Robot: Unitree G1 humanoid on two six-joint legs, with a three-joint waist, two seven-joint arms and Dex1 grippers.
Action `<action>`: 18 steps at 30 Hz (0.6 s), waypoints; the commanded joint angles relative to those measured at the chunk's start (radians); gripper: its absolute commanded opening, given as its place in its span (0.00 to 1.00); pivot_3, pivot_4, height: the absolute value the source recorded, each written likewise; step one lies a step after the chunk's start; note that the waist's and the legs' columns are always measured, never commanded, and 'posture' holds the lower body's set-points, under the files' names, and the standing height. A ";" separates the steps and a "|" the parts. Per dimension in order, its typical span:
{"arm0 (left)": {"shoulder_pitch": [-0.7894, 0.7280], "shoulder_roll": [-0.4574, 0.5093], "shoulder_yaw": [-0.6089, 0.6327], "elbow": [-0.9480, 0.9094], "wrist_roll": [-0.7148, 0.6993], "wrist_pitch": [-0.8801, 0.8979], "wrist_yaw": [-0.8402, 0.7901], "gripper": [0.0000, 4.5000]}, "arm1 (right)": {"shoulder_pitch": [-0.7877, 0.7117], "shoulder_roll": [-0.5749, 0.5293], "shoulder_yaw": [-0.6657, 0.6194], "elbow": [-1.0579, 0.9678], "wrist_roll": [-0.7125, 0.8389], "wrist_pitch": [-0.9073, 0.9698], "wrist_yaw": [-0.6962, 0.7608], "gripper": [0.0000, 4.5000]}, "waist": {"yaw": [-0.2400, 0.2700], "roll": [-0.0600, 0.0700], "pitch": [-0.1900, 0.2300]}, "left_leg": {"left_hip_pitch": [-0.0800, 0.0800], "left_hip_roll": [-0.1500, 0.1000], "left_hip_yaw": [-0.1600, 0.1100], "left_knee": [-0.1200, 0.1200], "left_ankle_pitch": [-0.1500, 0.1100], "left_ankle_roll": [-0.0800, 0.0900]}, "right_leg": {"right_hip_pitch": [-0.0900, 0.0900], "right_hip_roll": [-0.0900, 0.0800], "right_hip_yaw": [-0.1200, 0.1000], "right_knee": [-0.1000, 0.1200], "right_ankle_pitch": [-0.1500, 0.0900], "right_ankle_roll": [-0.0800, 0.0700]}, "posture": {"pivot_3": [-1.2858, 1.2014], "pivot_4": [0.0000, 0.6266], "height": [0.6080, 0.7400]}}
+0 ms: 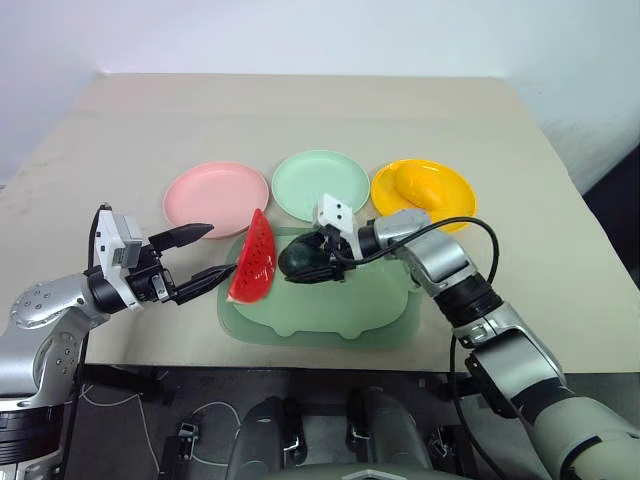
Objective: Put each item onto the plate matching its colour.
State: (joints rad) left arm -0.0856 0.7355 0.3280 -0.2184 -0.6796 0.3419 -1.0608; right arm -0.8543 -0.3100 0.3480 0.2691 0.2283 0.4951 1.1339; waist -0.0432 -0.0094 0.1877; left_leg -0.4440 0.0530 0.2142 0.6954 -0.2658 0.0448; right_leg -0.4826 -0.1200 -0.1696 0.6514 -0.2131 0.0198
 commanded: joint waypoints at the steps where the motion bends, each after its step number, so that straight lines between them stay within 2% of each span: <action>1: -0.008 0.003 0.020 -0.014 -0.004 -0.019 0.002 1.00 | -0.074 0.005 -0.117 -0.020 0.041 0.026 -0.072 0.72 | 0.000 0.000 0.000 | 0.000 0.000 0.000 0.000 0.000 0.000 | 0.000 0.000 0.000 0.000 0.000 0.000 | 0.52 0.24 0.67; 4: 0.000 0.001 0.025 -0.015 -0.004 -0.024 0.001 1.00 | -0.148 0.030 -0.169 0.106 0.034 0.006 -0.127 0.72 | -0.001 0.000 0.000 | 0.000 0.000 0.000 0.000 0.000 0.000 | 0.000 0.000 0.000 0.000 0.000 0.000 | 0.52 0.24 0.67; 13: 0.023 -0.002 0.037 -0.030 -0.005 -0.027 0.010 1.00 | -0.408 0.165 -0.208 0.709 -0.109 -0.236 -0.384 0.72 | -0.009 0.000 0.000 | -0.001 0.000 0.003 -0.001 0.000 0.000 | -0.004 0.001 0.001 0.003 0.000 0.000 | 0.52 0.24 0.67; 18: 0.039 -0.002 0.044 -0.041 -0.006 -0.031 0.019 1.00 | -0.492 0.214 -0.265 0.918 -0.122 -0.280 -0.521 0.72 | -0.014 0.000 0.000 | -0.003 0.000 0.004 -0.001 0.001 0.000 | -0.005 0.001 0.002 0.004 0.000 0.000 | 0.52 0.24 0.67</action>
State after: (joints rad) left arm -0.0487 0.7322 0.3391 -0.2196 -0.6786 0.3329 -1.0424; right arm -1.3080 -0.1047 0.1117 1.1578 0.1150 0.2432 0.6576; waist -0.0567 -0.0091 0.1879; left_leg -0.4466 0.0529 0.2179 0.6947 -0.2653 0.0443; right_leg -0.4881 -0.1190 -0.1678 0.6559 -0.2131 0.0200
